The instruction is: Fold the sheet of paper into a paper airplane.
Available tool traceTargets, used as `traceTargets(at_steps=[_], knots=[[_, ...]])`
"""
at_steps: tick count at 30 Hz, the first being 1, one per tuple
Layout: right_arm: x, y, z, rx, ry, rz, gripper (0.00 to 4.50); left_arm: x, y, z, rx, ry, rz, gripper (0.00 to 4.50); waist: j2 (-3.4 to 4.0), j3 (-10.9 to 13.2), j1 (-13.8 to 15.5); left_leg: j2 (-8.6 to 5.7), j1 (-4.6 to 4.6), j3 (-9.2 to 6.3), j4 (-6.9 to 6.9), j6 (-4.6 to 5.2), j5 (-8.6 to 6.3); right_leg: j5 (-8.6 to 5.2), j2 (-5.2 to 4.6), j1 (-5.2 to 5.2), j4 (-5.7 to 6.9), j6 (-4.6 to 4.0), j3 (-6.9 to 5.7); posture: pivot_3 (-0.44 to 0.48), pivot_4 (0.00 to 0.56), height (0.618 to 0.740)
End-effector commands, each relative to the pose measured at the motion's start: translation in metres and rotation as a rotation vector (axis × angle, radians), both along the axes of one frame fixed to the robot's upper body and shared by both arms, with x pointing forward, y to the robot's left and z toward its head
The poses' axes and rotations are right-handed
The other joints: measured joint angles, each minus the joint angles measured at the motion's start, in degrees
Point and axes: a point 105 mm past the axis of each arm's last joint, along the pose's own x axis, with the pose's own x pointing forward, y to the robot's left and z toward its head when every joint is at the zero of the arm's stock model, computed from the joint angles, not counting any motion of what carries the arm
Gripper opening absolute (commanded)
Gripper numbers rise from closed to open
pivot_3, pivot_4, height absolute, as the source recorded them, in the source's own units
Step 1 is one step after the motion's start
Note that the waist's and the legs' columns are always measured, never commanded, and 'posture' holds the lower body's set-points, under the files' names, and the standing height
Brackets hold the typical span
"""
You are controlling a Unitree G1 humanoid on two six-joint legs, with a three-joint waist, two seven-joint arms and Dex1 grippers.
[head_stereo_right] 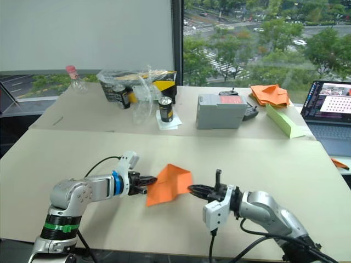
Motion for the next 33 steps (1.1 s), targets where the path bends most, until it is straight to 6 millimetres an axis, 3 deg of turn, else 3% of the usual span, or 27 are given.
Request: traceTargets(at_steps=[1, 9, 18, 29, 30, 33], knots=[[-0.005, 0.004, 0.010, -0.057, -0.120, 0.089, 0.05, 0.001, 0.006, -0.007, 0.032, 0.021, 0.024, 0.00, 0.00, 0.00, 0.02, 0.00, 0.00, 0.00, 0.00, 0.00, 0.00, 0.00, 0.00, 0.00, 0.00, 0.00, 0.00, 0.000, 0.150, 0.740], [-0.001, -0.003, -0.002, -0.297, -0.236, 0.181, 0.05, 0.003, 0.005, -0.006, 0.028, 0.018, 0.023, 0.00, 0.01, 0.00, -0.11, -0.01, 0.00, 0.00, 0.02, -0.12, 0.07, 0.00, 0.00, -0.01, 0.01, 0.00, 0.01, 0.000, 0.150, 0.740], [0.007, 0.011, 0.026, -0.177, -0.387, 0.213, 0.05, 0.004, 0.004, -0.006, 0.023, 0.014, 0.025, 0.00, 0.01, 0.00, -0.84, -0.01, -0.01, 0.00, 0.02, -0.35, 0.20, 0.00, 0.00, -0.01, 0.03, 0.00, 0.02, 0.000, 0.150, 0.740], [0.005, 0.016, 0.029, -0.082, -0.364, 0.213, 0.05, 0.005, 0.004, -0.006, 0.023, 0.009, 0.028, 0.00, 0.01, 0.00, -1.05, -0.01, -0.02, 0.01, 0.02, -0.50, 0.29, 0.00, -0.01, -0.01, 0.03, 0.00, 0.03, 0.000, 0.150, 0.740], [0.005, 0.016, 0.030, -0.074, -0.356, 0.210, 0.63, 0.005, 0.004, -0.006, 0.023, 0.008, 0.029, 0.00, 0.01, 0.00, -1.07, -0.01, -0.02, 0.01, 0.02, -0.50, 0.29, 0.00, -0.01, -0.01, 0.04, 0.00, 0.03, 0.000, 0.150, 0.740], [0.008, 0.015, 0.030, -0.051, -0.333, 0.185, 1.59, 0.005, 0.004, -0.006, 0.023, 0.008, 0.030, 0.00, 0.01, 0.00, -1.08, -0.01, -0.02, 0.01, 0.02, -0.50, 0.29, 0.00, -0.01, -0.01, 0.04, 0.00, 0.04, 0.000, 0.150, 0.740]])
